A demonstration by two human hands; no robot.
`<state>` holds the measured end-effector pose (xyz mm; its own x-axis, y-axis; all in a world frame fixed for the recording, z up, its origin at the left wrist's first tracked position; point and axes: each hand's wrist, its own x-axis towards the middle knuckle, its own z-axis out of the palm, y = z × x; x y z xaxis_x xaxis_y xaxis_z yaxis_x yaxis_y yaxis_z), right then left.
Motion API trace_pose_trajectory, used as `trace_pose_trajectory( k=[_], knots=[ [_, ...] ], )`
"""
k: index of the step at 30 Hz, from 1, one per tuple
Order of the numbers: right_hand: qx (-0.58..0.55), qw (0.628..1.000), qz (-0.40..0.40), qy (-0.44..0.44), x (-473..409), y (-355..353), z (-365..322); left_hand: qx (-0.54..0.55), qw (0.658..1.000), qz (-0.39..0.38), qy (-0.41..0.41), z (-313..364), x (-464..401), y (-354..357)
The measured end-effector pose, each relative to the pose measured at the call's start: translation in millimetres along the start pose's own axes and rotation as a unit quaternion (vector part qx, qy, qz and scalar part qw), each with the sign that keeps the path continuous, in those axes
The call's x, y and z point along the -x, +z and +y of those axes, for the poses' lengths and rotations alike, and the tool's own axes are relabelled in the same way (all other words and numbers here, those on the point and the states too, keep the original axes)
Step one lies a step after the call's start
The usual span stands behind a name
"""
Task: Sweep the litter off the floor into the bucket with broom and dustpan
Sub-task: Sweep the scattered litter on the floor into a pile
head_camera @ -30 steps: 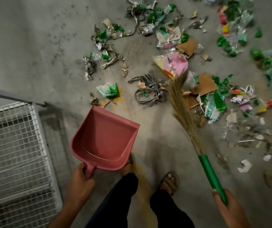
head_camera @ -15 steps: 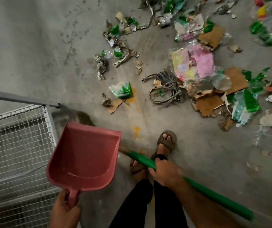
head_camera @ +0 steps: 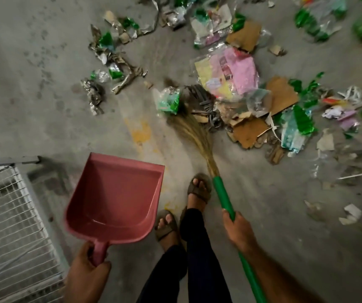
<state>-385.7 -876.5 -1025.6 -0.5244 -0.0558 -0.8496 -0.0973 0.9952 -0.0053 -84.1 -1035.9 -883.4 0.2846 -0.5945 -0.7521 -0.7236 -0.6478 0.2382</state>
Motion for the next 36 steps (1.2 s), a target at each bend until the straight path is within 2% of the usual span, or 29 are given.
trace_pose_trajectory(
  k=[11,19,24,28,31,34,36],
  knots=[
    [-0.194,0.977,0.038,0.074,-6.5,-65.5,83.7,-0.107,0.985,-0.029,0.132,98.6,14.4,45.8],
    [-0.221,0.970,0.078,0.060,77.0,-85.0,137.0,-0.135,0.976,-0.027,0.172,150.1,34.5,47.7],
    [-0.138,0.988,0.068,0.026,114.8,-109.6,127.1,-0.111,0.978,0.003,0.176,177.3,40.6,17.4],
    [-0.034,0.997,-0.003,-0.063,121.4,-126.6,88.4,-0.072,0.980,0.054,0.179,189.6,39.4,-25.5],
    [0.117,0.971,0.001,-0.209,100.7,-111.8,37.8,-0.045,0.982,0.100,0.155,180.4,28.3,-57.7],
    [0.204,0.940,-0.080,-0.263,86.3,-82.6,-48.5,-0.024,0.986,0.126,0.103,158.1,11.3,-82.5],
    [0.246,0.915,-0.093,-0.305,89.6,-69.0,-118.0,-0.017,0.987,0.137,0.079,139.2,-2.8,-94.3]
  ],
)
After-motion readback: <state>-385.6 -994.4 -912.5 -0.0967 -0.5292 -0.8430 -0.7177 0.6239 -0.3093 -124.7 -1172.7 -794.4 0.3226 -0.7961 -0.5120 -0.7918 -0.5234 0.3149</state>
